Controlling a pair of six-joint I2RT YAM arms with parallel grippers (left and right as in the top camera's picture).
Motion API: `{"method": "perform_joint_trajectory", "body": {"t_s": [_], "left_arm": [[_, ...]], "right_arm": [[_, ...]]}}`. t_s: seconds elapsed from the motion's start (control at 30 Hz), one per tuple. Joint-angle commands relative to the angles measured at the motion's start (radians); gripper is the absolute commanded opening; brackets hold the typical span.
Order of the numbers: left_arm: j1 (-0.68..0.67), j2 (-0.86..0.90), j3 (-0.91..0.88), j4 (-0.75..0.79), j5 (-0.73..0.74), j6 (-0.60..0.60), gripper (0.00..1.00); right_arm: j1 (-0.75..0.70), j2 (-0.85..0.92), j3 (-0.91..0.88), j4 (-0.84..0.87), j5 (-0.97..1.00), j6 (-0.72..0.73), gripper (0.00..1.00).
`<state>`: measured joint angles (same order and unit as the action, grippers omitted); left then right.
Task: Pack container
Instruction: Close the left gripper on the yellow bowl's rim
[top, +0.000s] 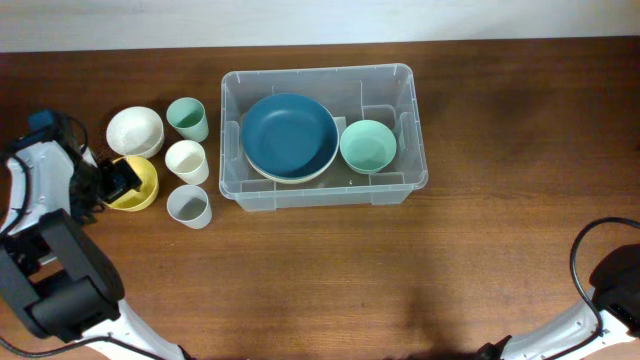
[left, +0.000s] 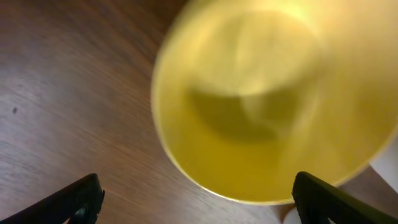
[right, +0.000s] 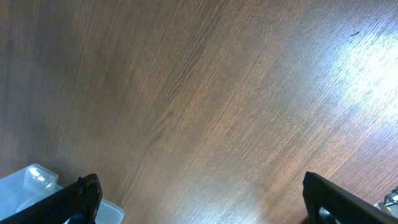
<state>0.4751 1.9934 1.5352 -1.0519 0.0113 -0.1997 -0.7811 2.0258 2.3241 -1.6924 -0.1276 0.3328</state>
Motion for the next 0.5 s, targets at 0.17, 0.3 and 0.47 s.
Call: {"method": "perform_joint_trajectory", "body": {"t_s": [0.17, 0.3, 0.47], "left_arm": [[0.065, -0.012, -0.066, 0.057, 0.012, -0.024, 0.91], [0.064, -0.012, -0.089, 0.078, 0.012, -0.024, 0.91], [0.064, -0.012, -0.095, 0.114, 0.012, -0.024, 0.91]], "right_arm": [[0.002, -0.010, -0.003, -0.003, 0.009, -0.007, 0.99], [0.002, -0.010, -0.003, -0.002, 0.009, -0.007, 0.99], [0.002, -0.010, -0.003, -0.002, 0.009, -0.007, 0.99]]}}
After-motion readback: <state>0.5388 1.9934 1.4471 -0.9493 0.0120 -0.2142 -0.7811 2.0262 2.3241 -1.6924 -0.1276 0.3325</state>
